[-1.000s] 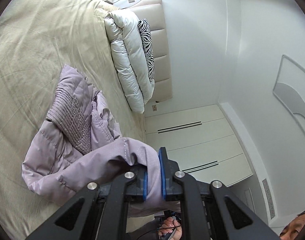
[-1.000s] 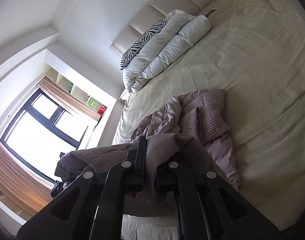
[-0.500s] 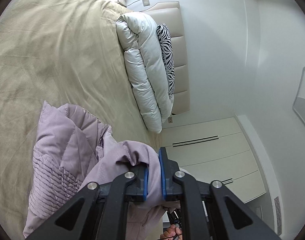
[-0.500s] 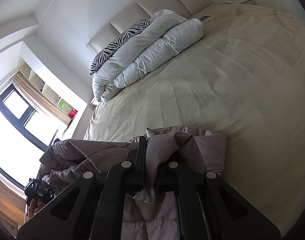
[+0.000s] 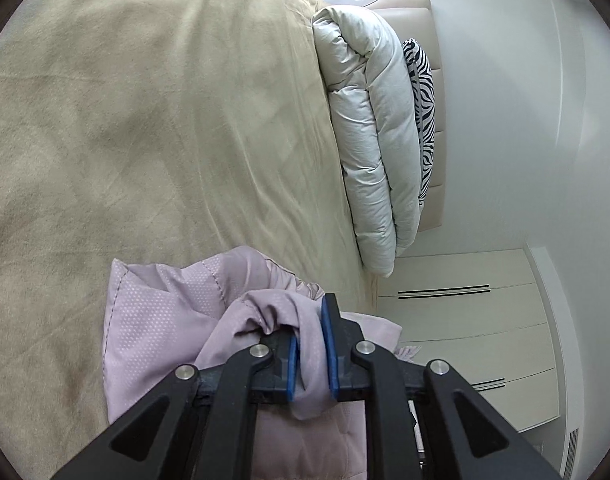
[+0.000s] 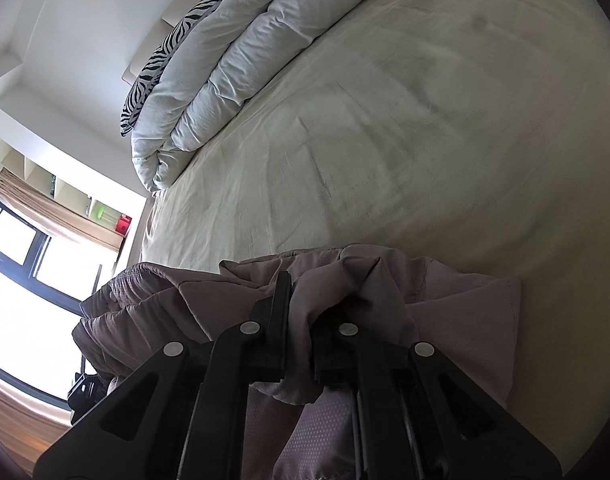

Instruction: Fold large clothes

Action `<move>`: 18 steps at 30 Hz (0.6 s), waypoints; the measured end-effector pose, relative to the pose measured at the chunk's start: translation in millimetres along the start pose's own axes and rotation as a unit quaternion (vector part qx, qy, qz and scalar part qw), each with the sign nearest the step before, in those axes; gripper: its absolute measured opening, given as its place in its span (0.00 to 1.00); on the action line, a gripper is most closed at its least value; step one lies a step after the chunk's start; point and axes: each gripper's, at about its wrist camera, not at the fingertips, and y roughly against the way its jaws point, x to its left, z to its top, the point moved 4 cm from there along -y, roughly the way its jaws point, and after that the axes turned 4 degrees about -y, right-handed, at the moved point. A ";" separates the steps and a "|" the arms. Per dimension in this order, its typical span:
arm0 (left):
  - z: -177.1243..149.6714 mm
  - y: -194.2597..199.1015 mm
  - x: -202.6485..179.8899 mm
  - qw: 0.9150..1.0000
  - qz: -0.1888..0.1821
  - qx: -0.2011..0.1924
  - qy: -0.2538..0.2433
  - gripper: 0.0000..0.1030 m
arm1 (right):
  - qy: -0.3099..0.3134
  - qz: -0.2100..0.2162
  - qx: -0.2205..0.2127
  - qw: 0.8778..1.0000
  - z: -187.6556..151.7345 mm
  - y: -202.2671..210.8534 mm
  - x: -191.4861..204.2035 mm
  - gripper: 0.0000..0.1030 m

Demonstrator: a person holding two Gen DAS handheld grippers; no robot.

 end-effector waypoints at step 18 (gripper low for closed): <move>-32.8 47.3 -62.4 0.996 -0.019 -0.042 -0.077 0.91 | -0.008 0.042 -0.008 0.999 -5.6 37.8 5.0 0.29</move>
